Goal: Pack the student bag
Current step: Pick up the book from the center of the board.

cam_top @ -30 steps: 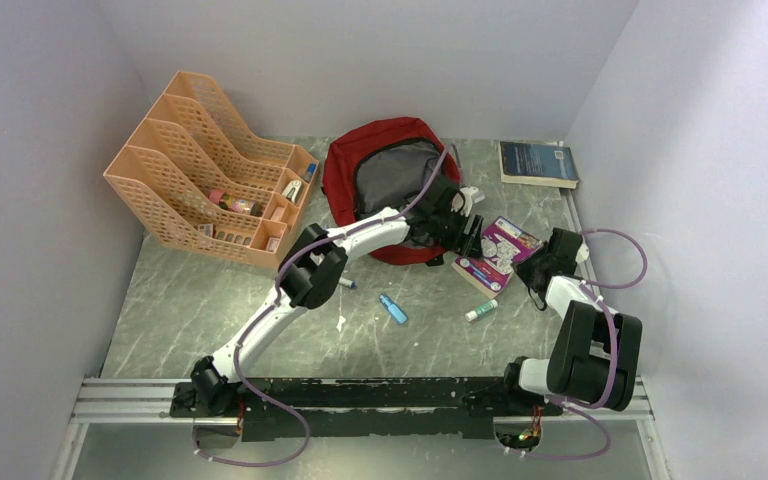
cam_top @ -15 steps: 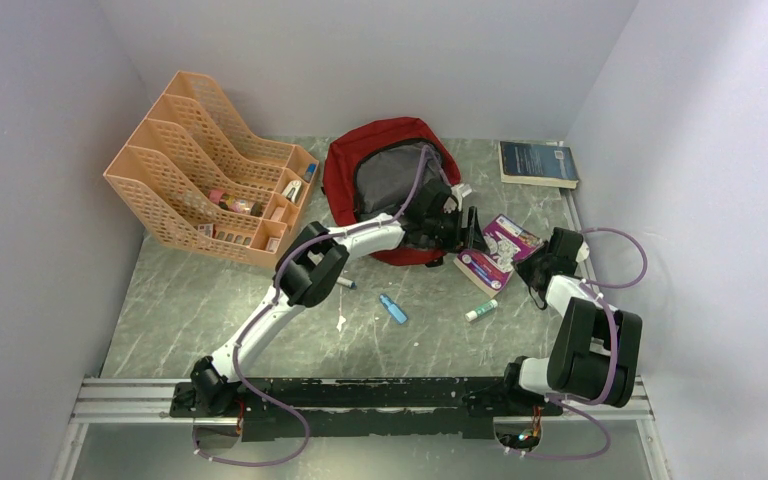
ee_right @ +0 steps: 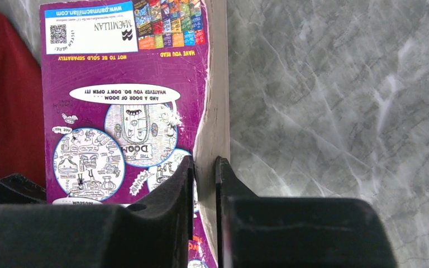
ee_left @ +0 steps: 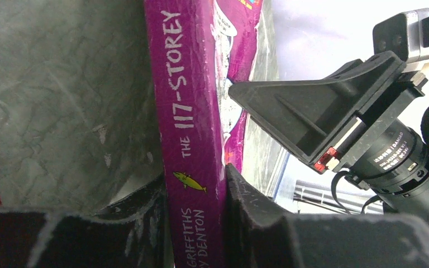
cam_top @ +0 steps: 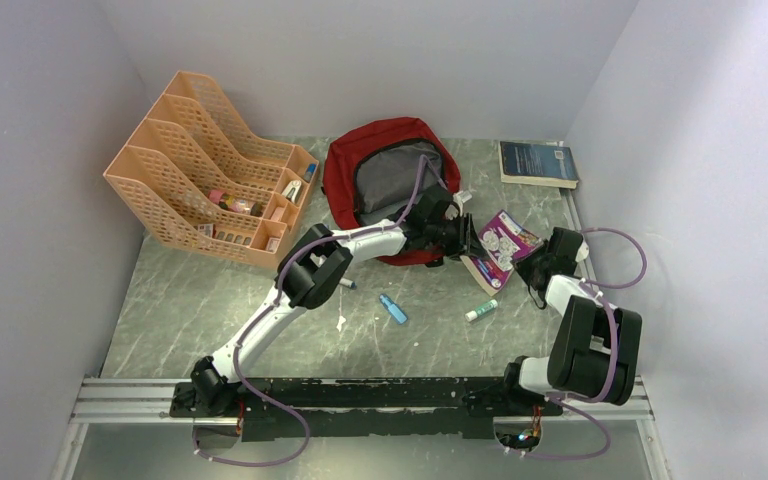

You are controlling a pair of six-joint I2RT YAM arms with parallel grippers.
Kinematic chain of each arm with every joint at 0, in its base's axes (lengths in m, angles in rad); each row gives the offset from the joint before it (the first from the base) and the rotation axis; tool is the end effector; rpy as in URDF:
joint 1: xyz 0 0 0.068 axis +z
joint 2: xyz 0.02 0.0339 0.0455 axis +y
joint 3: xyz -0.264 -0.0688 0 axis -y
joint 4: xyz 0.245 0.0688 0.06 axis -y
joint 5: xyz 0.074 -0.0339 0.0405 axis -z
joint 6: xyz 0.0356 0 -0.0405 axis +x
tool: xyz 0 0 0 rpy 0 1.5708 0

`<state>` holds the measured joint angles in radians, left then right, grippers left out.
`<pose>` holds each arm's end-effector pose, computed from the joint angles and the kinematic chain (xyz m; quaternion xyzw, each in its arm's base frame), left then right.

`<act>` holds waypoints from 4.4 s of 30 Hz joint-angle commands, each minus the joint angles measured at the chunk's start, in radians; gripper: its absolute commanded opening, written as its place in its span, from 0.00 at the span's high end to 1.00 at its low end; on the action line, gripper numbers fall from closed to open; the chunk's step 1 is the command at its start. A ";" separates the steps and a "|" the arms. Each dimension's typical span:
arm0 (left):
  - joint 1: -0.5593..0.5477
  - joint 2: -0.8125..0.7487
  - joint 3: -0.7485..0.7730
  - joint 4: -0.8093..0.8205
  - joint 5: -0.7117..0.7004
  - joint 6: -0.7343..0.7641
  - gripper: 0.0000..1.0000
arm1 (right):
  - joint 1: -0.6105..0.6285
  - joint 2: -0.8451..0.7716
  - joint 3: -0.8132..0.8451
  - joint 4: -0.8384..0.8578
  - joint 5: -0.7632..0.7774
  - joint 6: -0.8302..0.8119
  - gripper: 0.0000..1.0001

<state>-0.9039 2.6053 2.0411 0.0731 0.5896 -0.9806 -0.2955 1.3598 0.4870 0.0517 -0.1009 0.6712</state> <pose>0.3416 -0.4659 0.1192 0.1178 0.8259 -0.5444 0.0876 0.2332 -0.0672 0.1424 0.4156 0.8315 0.1144 0.3505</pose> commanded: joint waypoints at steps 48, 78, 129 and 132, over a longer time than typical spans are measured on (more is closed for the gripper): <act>0.351 -0.874 -0.379 0.168 0.254 0.242 0.95 | 0.381 -0.076 0.433 0.623 -0.533 0.479 0.00; 0.350 -0.906 -0.422 0.366 0.354 0.122 0.95 | 0.392 0.200 0.391 1.567 -0.689 0.907 0.47; 0.276 -0.891 -0.593 0.813 -0.063 -0.154 0.02 | 0.470 0.037 0.355 1.443 -0.166 0.759 1.00; 0.256 -0.873 -0.579 0.866 -0.087 -0.189 0.05 | 0.496 0.032 0.359 1.425 -0.147 0.700 1.00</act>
<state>-0.6220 1.7378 1.4563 0.7994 0.5888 -1.1206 0.1684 1.4055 0.8001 1.4059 -0.3355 1.4540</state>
